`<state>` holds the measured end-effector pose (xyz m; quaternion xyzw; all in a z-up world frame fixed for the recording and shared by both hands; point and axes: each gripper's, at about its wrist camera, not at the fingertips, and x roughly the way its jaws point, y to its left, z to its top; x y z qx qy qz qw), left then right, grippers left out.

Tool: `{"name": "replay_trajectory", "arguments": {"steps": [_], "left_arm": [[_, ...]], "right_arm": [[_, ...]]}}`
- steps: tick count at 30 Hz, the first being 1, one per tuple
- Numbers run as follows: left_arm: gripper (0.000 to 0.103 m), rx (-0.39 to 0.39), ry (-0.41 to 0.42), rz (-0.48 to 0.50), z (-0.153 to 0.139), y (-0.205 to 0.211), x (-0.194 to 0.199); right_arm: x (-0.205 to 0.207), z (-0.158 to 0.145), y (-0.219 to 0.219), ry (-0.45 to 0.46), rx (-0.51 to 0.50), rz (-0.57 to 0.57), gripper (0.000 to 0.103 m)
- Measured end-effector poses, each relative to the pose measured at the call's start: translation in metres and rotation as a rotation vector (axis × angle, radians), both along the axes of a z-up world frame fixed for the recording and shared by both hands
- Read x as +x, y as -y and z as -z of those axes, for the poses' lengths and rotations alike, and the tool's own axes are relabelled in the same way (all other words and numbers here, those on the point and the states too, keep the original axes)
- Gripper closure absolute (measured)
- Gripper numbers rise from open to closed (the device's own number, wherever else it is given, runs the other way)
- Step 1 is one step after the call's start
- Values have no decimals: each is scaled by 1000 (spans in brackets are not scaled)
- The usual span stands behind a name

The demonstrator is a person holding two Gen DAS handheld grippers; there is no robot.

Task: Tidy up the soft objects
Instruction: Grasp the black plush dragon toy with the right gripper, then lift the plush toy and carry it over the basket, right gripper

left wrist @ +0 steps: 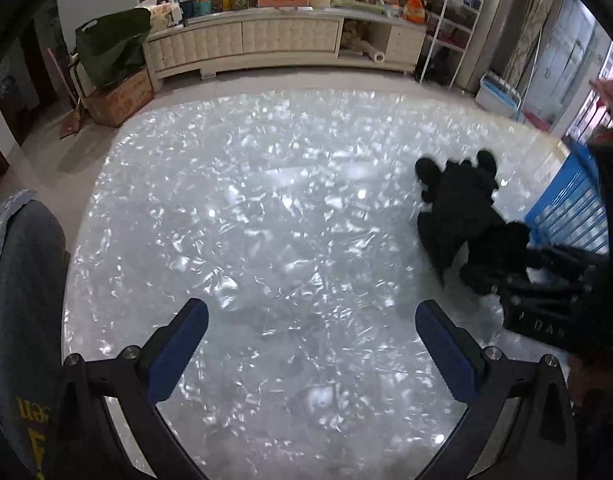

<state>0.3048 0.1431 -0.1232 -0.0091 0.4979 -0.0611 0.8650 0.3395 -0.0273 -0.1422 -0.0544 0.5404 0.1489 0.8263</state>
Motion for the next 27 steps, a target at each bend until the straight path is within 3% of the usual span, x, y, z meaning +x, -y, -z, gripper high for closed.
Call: {"name": "replay_trajectory", "arguments": {"steps": [3,6,14,22,27], "left_arm": [[0,-33,32,-6,-18,-2,-9],[0,-17,64,-17,-37,-2,-22],[0,-70,90,-43,-71,4,-69],[0,-57,162,-37,-116,27,-116],[0,-54,212,-30,-143,41,-142]], "right_arm": [[-10,-11,3,9,29,-15,52],[-26,-27,5,30,52,-41,52],[-73,-78,11,106,102,-89,52],[-122,-134,20,206,149,-122,52],[-150,-154,36,256,172,-116,52]]}}
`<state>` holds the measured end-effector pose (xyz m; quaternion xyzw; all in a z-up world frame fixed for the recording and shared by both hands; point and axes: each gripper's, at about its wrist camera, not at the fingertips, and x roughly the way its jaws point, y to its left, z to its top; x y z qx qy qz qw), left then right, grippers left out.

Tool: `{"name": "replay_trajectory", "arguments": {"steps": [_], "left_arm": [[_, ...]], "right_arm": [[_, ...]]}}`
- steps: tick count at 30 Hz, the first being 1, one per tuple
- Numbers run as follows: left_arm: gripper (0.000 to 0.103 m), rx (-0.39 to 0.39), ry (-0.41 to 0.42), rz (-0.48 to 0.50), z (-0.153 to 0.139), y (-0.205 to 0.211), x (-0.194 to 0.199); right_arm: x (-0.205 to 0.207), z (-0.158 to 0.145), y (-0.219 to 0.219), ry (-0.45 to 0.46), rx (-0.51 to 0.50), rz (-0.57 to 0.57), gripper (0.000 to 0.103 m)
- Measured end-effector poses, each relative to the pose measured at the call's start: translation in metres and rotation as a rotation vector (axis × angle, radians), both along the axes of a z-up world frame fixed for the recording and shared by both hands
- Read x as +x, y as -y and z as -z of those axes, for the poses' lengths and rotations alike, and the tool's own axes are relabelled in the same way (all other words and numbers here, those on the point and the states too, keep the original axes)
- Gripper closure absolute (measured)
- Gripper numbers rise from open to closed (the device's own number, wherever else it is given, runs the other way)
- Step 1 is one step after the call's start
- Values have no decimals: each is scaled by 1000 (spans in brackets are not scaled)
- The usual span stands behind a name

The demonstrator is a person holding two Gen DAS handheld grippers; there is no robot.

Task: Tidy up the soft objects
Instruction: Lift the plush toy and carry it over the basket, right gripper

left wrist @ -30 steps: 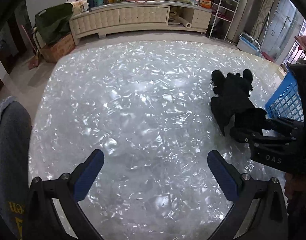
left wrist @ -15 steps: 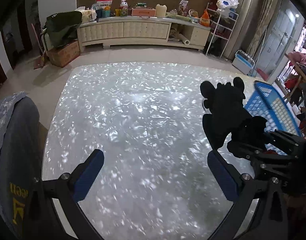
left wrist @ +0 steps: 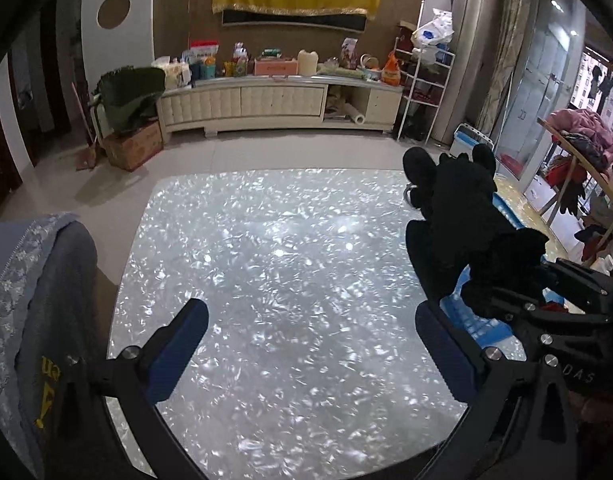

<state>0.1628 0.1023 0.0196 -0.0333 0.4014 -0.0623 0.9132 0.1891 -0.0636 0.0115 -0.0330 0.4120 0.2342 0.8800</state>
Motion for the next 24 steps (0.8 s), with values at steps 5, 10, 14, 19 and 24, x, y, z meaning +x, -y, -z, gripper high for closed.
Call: {"name": "replay_trajectory", "arguments": {"steps": [5,10,14,19,24], "left_arm": [[0,35,33,16,-18,23,-22],[0,76,55,13,-30,42,-36],[0,76,85,35,-43,57,-42],[0,97,106,74,-54,79,-43],[0,115,120,114,-61,100,-32]], "right_arm": [[-22,-16,22,43,23,11,52],[-36,-28,39,73,41,15,52],[-42,-36,48,95,51,24,52],[-41,-43,63,111,66,35,52],[-33,-46,77,113,70,64,52]]}}
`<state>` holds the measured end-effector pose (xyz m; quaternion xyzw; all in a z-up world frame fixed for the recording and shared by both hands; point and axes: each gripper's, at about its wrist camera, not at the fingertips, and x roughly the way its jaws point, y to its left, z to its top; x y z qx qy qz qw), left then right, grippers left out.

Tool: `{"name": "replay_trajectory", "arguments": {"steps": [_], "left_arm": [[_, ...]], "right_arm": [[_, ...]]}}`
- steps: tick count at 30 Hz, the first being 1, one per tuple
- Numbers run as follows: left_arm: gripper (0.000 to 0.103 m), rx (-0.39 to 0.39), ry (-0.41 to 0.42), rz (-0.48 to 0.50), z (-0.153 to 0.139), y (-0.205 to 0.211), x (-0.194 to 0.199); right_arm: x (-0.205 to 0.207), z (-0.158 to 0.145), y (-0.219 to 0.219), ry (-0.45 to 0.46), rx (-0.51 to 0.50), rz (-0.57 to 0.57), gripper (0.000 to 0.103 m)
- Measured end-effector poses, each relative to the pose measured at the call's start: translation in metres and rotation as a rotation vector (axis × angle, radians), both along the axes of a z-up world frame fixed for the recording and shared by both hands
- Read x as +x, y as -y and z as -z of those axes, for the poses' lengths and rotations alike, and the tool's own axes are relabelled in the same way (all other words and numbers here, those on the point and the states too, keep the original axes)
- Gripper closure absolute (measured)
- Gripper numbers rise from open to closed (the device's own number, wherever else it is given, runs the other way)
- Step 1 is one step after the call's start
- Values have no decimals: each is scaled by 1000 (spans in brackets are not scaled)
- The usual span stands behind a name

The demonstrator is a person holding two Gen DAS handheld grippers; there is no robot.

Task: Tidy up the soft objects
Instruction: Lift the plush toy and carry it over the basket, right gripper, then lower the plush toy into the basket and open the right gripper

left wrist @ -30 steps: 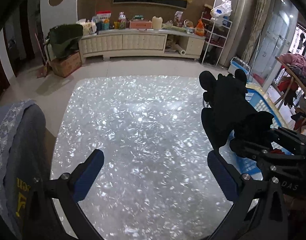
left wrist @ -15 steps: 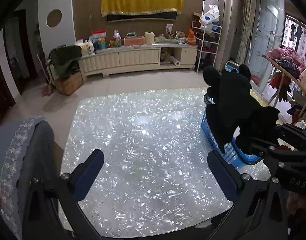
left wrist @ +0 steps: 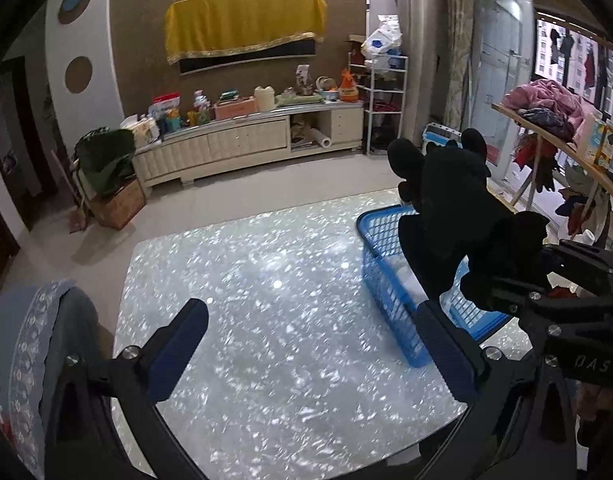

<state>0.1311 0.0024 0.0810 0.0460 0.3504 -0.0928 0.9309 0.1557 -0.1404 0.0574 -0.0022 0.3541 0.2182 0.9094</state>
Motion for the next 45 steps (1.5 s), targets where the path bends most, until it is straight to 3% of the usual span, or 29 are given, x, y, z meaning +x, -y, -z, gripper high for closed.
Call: {"name": "replay_trajectory", "arguments": {"steps": [9,16,32,45], "left_arm": [[0,-7,-14,70,4,38,41],[0,-9,-68,102,31,66,68],[0,-22,-197,119,94,80,127],[0,-49,-265,163,127,80,146]], "right_arm": [[15,2,23,-3,-23,63,51],[29,18,38,-52,-17,122,51],[89,74,33,-217,-38,156,51],[109,102,22,-338,-108,177,50]]}}
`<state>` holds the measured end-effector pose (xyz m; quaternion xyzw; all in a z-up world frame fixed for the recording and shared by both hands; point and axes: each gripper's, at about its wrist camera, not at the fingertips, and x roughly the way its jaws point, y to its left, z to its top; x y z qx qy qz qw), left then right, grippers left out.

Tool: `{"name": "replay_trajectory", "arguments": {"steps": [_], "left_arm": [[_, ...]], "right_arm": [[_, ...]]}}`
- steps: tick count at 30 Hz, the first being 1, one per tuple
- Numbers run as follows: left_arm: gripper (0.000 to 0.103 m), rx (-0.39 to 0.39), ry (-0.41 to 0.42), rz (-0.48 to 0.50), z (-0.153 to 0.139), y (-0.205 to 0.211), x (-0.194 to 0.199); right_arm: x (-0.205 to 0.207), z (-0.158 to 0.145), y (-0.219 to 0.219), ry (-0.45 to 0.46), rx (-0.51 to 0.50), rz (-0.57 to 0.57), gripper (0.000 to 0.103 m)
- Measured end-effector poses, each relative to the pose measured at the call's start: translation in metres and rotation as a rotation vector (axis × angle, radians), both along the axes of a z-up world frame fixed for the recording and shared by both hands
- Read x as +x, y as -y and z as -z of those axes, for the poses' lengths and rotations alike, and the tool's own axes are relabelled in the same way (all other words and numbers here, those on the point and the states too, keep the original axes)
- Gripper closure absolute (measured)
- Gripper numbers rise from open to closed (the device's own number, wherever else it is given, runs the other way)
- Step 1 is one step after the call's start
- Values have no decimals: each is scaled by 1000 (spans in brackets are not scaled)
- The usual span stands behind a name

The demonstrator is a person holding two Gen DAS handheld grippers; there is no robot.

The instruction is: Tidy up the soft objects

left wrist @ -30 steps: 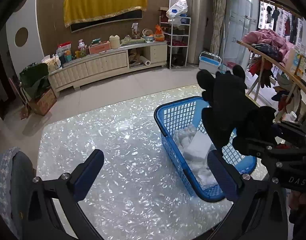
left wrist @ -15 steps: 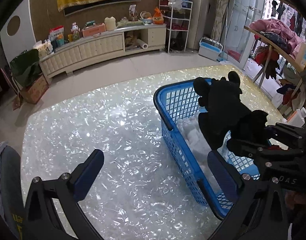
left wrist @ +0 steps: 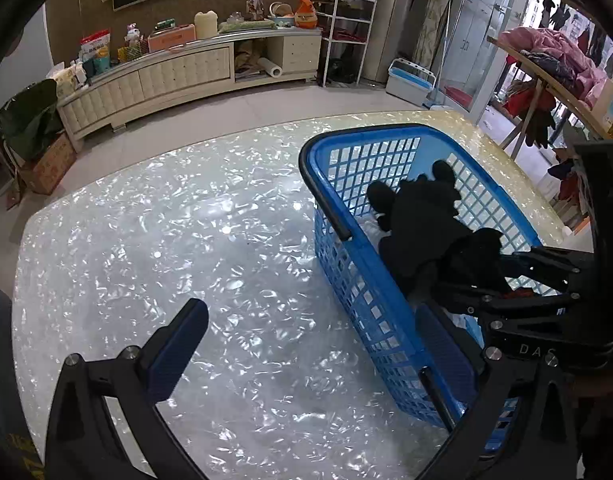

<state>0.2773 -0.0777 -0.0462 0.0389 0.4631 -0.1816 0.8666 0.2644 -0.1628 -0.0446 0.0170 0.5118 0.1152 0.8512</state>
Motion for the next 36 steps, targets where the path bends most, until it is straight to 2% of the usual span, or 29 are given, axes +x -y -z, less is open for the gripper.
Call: {"name": "replay_trajectory", "arguments": {"steps": [6,11,17,19,23,28,36], "left_arm": [[0,-13,0,4,-1,1,-2],[0,-28,20,6,-8,-4,-10],[0,-43,36,-4,-16,-11,-22],[0,-44,48,-13,-20,-13,-29],[0,-55,68,-29,-28,-19,-48],[0,-69,100,-52,-41,-24,-76],[0,-60,207,-114,-72,-31,-122]], "right_arm": [[2,0,-3,-39,-32,-5,47],[4,-4,-4,-57,-35,-6,37],[-6,-8,-5,-71,-26,-29,15],[-12,-12,-8,-57,-32,-36,0],[-36,-21,-1,-28,-44,-37,0],[-66,-34,20,10,-2,-10,0],[-113,-74,37,162,14,18,0]]}}
